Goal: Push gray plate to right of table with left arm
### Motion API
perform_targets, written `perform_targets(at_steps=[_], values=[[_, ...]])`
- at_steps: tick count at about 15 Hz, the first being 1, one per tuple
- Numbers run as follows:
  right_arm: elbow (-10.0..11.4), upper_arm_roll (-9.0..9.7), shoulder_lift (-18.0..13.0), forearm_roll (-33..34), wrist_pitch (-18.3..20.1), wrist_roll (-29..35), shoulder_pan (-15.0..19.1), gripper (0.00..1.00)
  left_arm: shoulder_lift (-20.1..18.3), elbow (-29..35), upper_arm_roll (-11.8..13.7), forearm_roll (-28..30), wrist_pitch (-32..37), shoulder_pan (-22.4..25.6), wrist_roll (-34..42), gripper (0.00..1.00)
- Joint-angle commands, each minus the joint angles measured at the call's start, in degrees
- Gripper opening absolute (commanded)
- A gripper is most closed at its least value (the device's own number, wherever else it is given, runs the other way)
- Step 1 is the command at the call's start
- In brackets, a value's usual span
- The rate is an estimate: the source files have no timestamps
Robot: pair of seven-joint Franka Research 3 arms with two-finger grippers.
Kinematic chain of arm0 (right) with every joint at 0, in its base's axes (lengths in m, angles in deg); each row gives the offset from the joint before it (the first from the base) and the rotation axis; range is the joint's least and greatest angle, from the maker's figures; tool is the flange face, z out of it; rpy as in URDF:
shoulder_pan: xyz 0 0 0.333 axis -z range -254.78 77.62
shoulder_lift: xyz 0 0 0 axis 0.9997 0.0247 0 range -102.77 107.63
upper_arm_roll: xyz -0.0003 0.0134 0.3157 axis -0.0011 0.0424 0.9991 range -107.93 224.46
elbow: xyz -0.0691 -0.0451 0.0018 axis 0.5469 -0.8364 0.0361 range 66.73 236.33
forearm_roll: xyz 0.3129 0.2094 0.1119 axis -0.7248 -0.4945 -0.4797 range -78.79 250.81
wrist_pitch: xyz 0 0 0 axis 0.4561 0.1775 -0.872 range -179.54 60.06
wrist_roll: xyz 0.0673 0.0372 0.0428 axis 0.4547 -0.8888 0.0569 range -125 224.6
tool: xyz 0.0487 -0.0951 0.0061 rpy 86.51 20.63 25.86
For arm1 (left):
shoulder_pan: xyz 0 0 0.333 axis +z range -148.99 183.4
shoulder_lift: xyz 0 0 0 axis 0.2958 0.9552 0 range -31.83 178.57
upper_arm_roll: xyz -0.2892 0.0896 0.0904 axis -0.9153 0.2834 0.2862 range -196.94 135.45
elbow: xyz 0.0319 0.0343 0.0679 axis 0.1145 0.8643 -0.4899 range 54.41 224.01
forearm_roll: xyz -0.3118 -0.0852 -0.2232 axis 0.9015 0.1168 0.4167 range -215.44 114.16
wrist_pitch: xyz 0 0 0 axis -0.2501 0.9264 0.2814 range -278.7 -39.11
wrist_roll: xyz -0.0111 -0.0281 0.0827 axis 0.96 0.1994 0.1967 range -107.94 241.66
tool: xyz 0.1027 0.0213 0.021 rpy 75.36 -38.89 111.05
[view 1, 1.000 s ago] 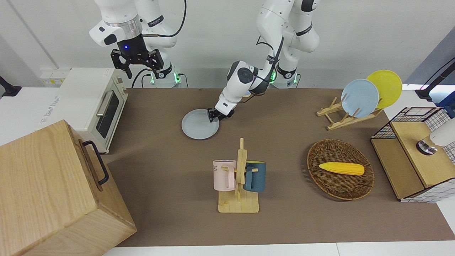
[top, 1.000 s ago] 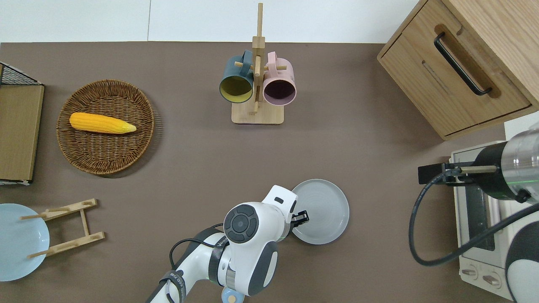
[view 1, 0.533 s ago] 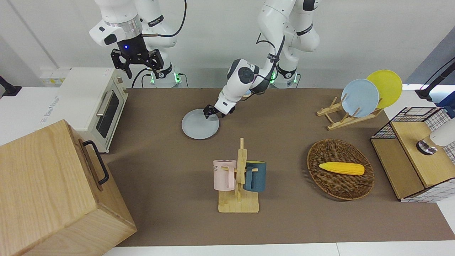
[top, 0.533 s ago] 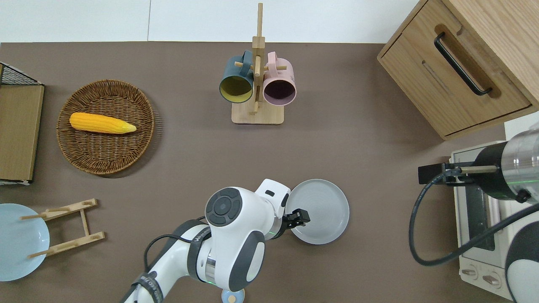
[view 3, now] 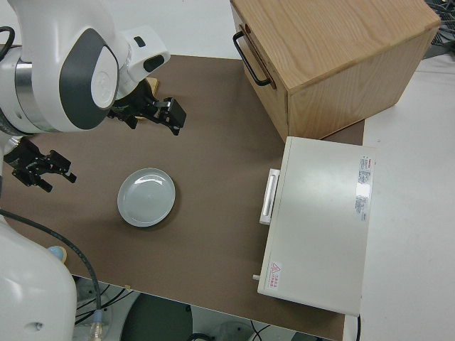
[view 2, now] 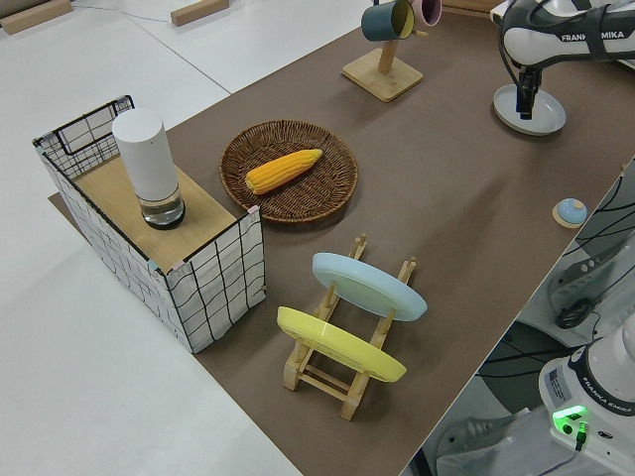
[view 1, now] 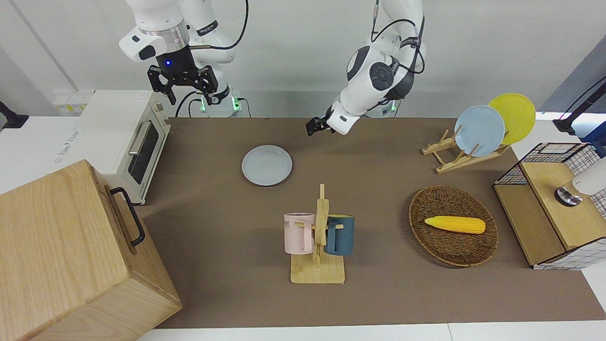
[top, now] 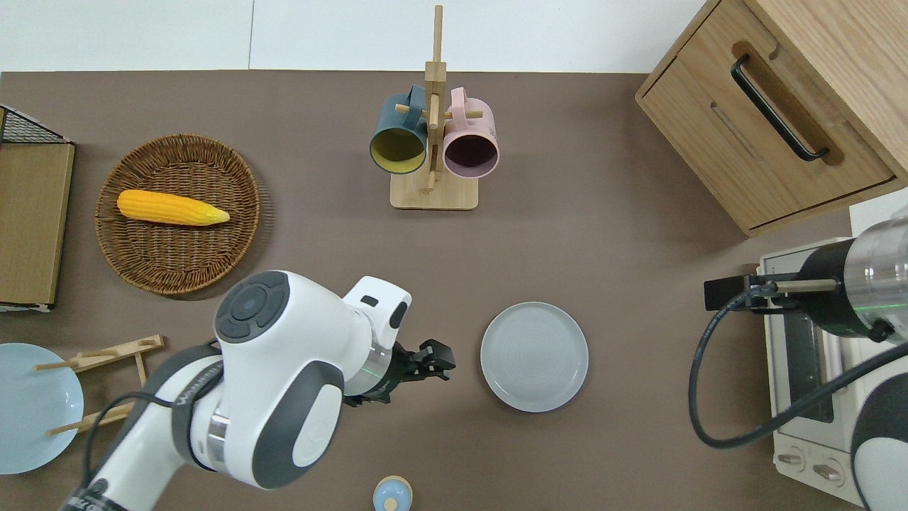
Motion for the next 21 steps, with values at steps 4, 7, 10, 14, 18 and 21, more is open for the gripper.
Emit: perform_targets(at_steps=[4, 7, 10, 14, 18, 21], values=[[1.56, 0.83, -1.57, -1.23, -0.02, 0.58, 1.39, 0.996, -0.42, -11.01, 7.90, -13.83, 14.66, 2.35, 7.74, 0.99], [1.56, 0.83, -1.57, -1.23, -0.02, 0.58, 1.39, 0.996, -0.68, -12.07, 10.98, -18.66, 14.84, 2.35, 12.93, 0.99], [1.56, 0.83, -1.57, -1.23, -0.02, 0.67, 1.39, 0.996, -0.86, -16.80, 11.43, -23.15, 18.60, 3.58, 15.49, 0.99], [1.56, 0.83, -1.57, -1.23, -0.02, 0.67, 1.39, 0.996, -0.86, -23.15, 14.93, -25.36, 23.19, 4.11, 19.87, 0.99], [1.56, 0.83, -1.57, -1.23, -0.02, 0.58, 1.39, 0.996, -0.86, -24.98, 17.93, -25.97, 23.37, 4.64, 25.60, 0.99], [1.56, 0.83, -1.57, -1.23, -0.02, 0.58, 1.39, 0.996, -0.86, -26.57, 18.02, -26.50, 24.42, 6.13, 25.69, 0.99]])
